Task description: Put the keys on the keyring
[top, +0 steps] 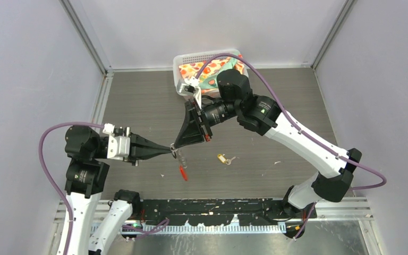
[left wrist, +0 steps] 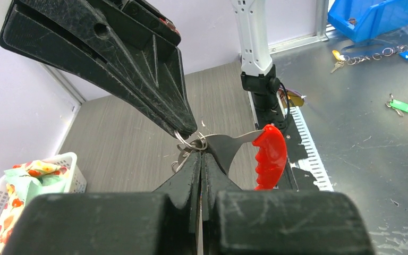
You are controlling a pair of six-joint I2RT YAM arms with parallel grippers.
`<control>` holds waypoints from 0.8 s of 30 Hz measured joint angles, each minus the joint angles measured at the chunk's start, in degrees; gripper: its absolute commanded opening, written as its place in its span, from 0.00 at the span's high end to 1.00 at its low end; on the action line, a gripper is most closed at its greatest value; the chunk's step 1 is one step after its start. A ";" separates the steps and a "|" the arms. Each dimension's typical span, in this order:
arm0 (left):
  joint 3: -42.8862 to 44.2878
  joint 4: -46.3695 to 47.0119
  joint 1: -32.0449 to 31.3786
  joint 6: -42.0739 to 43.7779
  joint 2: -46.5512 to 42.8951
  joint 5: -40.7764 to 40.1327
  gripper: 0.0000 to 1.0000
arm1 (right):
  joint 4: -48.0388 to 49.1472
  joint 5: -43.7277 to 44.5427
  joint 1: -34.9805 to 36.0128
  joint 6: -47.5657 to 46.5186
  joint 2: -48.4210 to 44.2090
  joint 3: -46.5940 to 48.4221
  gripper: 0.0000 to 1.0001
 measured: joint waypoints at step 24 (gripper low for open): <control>-2.29 -1.11 0.00 -1.51 -2.69 -5.88 0.47 | 15.23 11.69 0.11 4.35 -8.76 -13.49 0.99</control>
